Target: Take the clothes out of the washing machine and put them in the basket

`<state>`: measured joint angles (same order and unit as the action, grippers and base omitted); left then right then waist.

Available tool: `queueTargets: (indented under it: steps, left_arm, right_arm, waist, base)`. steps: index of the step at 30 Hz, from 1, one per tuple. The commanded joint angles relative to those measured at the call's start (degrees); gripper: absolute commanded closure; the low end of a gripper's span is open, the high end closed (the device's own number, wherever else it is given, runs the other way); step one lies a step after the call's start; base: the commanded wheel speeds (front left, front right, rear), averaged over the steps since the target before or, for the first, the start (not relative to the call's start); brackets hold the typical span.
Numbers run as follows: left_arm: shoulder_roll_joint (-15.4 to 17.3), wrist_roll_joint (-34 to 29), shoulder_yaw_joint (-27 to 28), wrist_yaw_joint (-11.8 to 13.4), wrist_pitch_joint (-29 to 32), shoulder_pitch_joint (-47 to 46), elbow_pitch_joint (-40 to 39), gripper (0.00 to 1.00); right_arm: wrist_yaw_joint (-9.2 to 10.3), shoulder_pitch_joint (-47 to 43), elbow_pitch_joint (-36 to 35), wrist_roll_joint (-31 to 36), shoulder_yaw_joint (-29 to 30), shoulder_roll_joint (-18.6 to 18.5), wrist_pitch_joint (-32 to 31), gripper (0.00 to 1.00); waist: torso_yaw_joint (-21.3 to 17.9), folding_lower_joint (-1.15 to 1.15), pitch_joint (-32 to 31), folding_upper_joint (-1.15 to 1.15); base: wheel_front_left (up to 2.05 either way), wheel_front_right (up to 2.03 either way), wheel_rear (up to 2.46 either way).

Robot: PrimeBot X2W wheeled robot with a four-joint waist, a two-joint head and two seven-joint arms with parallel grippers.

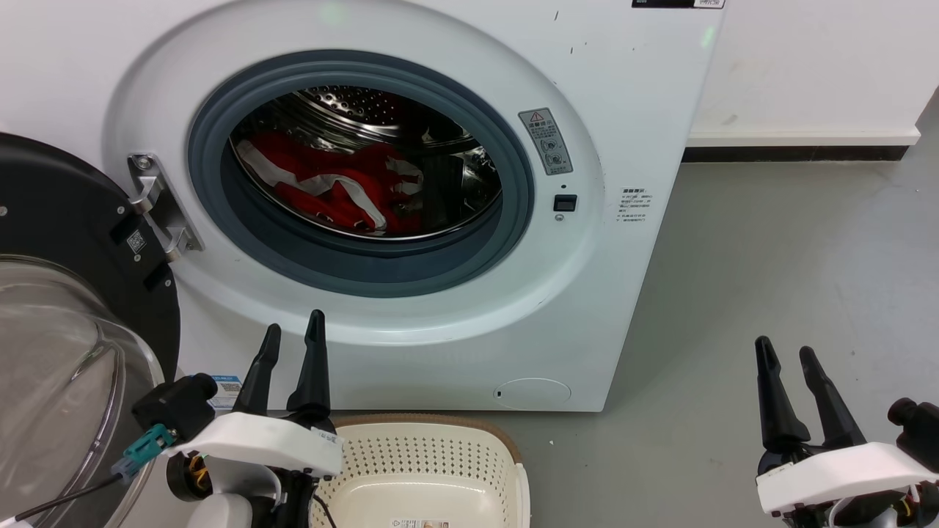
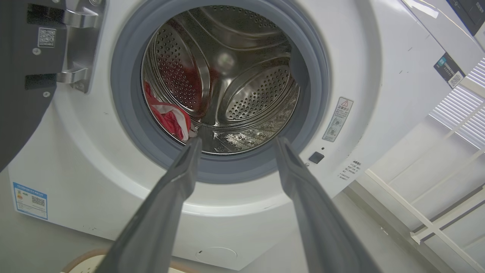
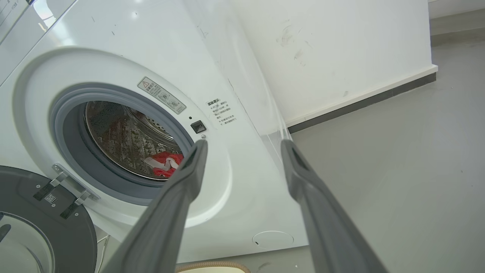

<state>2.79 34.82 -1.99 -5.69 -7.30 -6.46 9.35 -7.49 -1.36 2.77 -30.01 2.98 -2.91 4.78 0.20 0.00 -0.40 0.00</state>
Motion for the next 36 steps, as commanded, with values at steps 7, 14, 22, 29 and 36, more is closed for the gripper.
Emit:
queueTargets:
  steps: [7, 14, 22, 29, 36]
  left_arm:
    - [0.16, -6.07, -0.61, 0.29, -1.61, -1.69, 0.09, 0.0]
    - [0.16, -10.4, -1.06, 0.75, -2.59, -1.99, 0.47, 0.0]
    - [0.16, -15.08, -1.68, 1.01, -3.64, -2.09, 0.7, 0.0]
    - [0.24, -18.88, -2.05, 1.29, -4.59, -2.0, 1.4, 0.0]
    - [0.23, -21.87, -2.3, 1.6, -5.22, -1.83, 1.9, 0.0]
  right_arm:
    - [-0.01, -0.69, -1.99, 6.34, -0.25, -0.01, 0.68, 0.0]
    - [0.0, -1.03, -2.57, 10.96, -0.29, 0.0, 1.05, 0.0]
    - [0.0, -1.53, -2.75, 15.47, -0.11, 0.01, 1.62, 0.0]
    - [0.0, -1.89, -2.84, 19.3, -0.07, 0.02, 2.18, 0.0]
    - [0.0, -2.2, -2.82, 21.93, 0.0, 0.02, 2.65, 0.0]
  waist:
    - [0.01, 0.0, -0.05, 0.0]
    - [0.11, 0.0, -0.08, 0.0]
    - [0.33, 0.0, -0.16, 0.0]
    - [0.6, 0.0, -0.28, 0.0]
    - [0.83, 0.0, -0.36, 0.0]
  base:
    - [0.0, 0.0, 0.0]
    - [0.0, 0.0, 0.0]
    - [0.0, 0.0, 0.0]
    - [0.0, 0.0, 0.0]
    - [0.0, 0.0, 0.0]
